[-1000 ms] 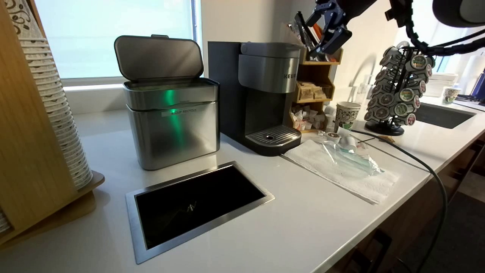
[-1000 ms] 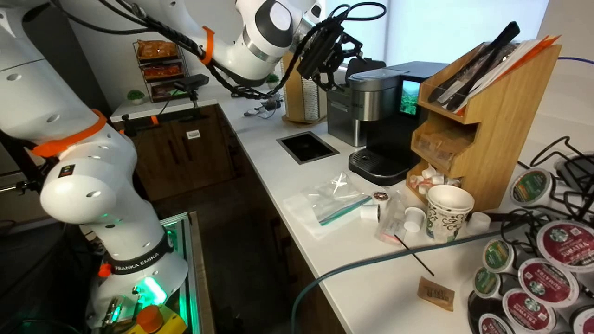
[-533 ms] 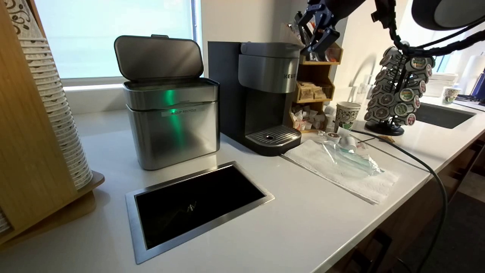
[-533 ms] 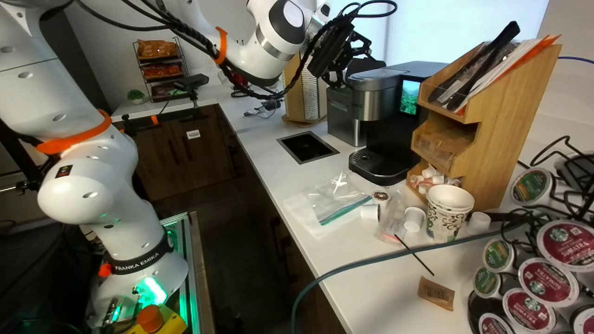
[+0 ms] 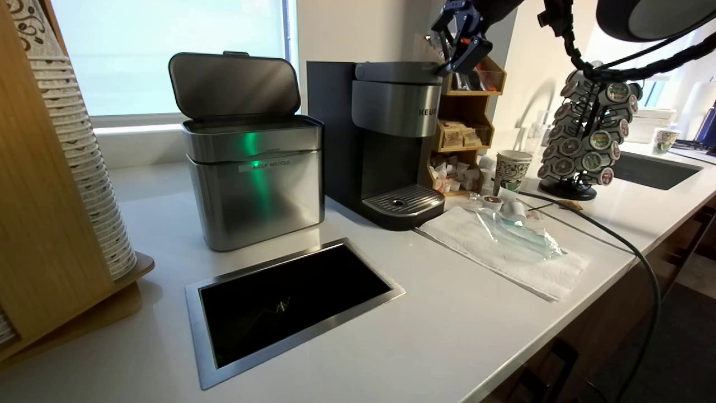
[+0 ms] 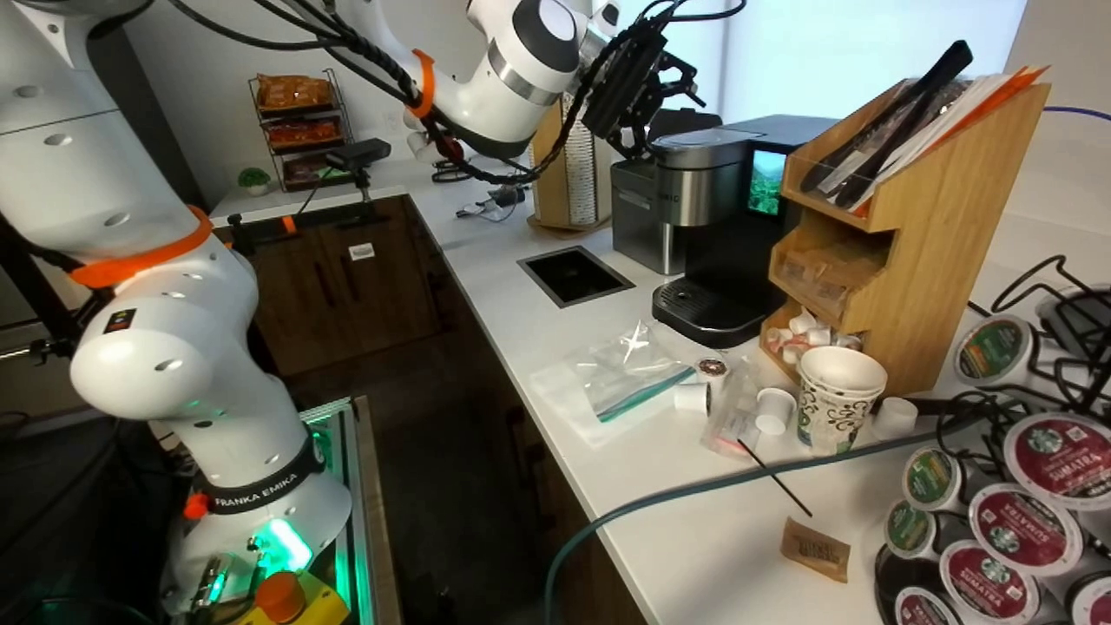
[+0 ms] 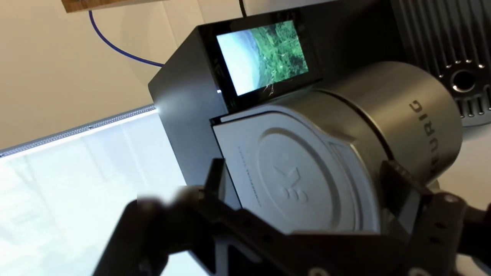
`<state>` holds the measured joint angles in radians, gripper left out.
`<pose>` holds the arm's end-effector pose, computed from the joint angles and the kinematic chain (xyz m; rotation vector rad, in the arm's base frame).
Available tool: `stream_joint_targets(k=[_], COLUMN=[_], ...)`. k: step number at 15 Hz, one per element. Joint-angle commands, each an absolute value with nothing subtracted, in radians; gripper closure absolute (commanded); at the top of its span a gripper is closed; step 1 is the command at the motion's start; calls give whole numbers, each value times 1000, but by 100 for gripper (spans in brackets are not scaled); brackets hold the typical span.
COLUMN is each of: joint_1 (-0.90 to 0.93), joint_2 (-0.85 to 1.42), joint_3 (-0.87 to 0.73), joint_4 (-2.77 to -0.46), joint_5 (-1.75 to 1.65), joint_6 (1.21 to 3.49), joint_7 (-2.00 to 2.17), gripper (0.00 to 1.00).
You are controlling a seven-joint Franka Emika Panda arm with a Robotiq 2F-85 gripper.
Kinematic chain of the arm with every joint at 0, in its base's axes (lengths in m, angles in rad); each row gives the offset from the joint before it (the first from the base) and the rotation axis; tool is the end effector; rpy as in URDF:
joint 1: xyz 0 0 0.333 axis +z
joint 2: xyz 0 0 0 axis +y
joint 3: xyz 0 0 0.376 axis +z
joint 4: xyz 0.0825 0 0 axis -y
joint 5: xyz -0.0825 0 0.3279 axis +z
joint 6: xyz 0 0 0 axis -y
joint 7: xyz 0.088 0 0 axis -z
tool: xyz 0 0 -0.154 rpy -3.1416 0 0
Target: Remove the cup off of the coffeemaker, then open the lid of the coffeemaker
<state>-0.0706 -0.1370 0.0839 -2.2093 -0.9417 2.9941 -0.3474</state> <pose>0.5201 0.0615 0.5844 1.8789 1.3397 0.9031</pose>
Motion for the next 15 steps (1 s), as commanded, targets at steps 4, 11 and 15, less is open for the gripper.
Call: stream_joint_targets(k=[4,11,15], joint_1=[-96,-104,-46], joint_2=[-118,-91,-237], joint_3=[100,99,81], joint_4=[-2077,-1930,-2187], joint_5=[-1075,-1170,-951], joint_6=[3008,2980,2993], joint_7=[-263,-211,-360], gripper=[0,0,0])
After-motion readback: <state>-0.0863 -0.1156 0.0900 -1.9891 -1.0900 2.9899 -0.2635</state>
